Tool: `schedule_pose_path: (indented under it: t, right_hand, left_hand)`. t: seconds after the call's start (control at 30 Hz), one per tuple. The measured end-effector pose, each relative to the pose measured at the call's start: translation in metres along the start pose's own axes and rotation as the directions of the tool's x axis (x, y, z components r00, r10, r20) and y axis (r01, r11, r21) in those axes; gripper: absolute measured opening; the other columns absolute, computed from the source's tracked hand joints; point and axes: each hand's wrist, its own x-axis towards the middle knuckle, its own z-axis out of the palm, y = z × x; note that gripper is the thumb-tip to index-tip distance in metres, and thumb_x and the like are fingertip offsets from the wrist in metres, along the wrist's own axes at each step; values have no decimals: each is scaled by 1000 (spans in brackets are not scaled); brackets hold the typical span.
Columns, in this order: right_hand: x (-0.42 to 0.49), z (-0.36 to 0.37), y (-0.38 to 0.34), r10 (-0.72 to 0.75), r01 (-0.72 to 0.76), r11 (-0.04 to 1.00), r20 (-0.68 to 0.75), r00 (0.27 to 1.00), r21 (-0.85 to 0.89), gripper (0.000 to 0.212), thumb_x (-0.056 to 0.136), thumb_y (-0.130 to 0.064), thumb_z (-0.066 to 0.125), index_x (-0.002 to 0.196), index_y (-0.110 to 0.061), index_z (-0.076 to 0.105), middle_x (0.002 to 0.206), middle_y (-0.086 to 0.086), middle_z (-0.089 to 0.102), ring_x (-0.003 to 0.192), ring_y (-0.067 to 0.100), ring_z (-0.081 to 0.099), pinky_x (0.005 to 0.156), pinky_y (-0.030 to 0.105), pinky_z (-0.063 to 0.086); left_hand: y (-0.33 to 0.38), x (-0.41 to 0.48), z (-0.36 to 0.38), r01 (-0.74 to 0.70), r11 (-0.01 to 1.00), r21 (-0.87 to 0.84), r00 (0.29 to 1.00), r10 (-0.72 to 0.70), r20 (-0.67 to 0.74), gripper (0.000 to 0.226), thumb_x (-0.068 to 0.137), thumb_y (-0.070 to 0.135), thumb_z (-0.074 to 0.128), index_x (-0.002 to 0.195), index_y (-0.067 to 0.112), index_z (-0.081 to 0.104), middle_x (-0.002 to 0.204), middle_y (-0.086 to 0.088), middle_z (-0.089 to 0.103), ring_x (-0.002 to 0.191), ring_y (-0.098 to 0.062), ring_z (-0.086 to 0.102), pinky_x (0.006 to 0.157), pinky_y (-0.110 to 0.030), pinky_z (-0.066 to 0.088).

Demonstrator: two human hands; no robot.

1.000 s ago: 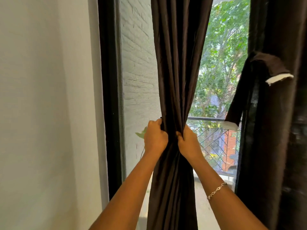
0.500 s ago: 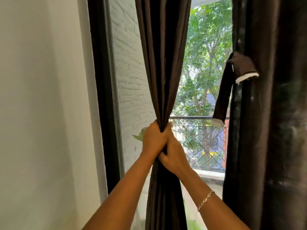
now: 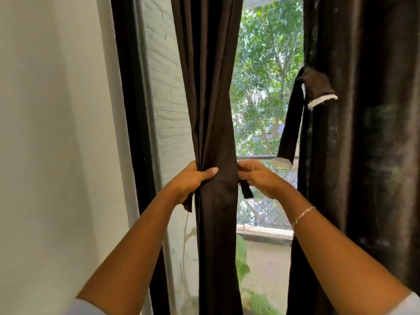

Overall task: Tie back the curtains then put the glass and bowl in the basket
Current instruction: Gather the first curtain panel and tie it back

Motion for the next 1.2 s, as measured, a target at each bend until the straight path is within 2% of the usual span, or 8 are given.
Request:
schedule_pose_path:
  t: [0.1,0.27,0.37,0.53,0.83,0.93,1.03,1.2]
  right_hand:
    - [-8,-5,-10,-95,55,956,-127,987,-288,21,98,-9,42,92,0,61,65,10,51,47,1,51,53,17,44]
    - [-24,6,-33,-163,-89,483,-189,968,-871,28,99,-24,37,89,-9,57,74,3,49,70,23,52,59,29,34]
    - [-35,22,-39,124,-180,936,-194,973,-303,33,99,-21,40,71,-9,52,59,5,48,41,10,46,43,22,34]
    - [-34,39,-35,302,-353,819,183,935,453,32,98,-19,34,75,-6,53,83,22,67,71,28,68,67,35,57]
    - [-19,59,-28,143,-358,675,362,921,645,19,66,-24,69,74,-7,72,90,16,65,89,30,63,75,43,56]
    - [-17,63,-26,137,-329,656,322,937,680,23,80,-25,53,75,-11,70,88,9,70,95,26,65,71,39,56]
    - [-19,65,-25,180,-266,674,196,964,689,27,94,-18,40,79,-8,60,71,0,69,92,27,62,69,37,55]
    - [-22,68,-24,221,-148,855,-90,971,497,26,96,-15,44,75,-10,60,76,3,63,78,21,60,75,36,50]
  left_hand:
    - [-3,7,-5,-8,993,119,999,12,-32,45,91,17,55,133,7,42,128,-8,54,107,-21,55,85,-26,49]
    - [-5,22,3,34,813,582,980,87,-179,49,93,35,50,128,1,43,131,-18,50,119,-35,49,100,-40,41]
    - [-1,23,7,64,623,779,965,162,-209,48,93,41,47,120,1,48,122,-20,55,112,-36,52,87,-37,42]
    - [15,24,8,57,627,777,979,118,-167,40,86,30,56,120,9,52,118,-17,59,106,-34,56,85,-36,46]
    - [44,17,0,117,674,730,993,-79,-87,32,88,17,46,118,8,51,100,-14,62,88,-30,61,55,-26,46]
    - [48,11,4,123,754,645,992,-110,-61,12,92,11,42,101,7,48,71,-9,50,58,-19,47,24,-12,30]
    - [44,4,3,145,853,501,989,-137,-52,19,95,25,45,105,9,48,76,-11,53,60,-19,49,34,-16,41]
    - [19,-7,15,-83,647,758,746,545,-384,36,89,51,49,96,16,54,87,0,60,82,-21,60,66,-30,41]
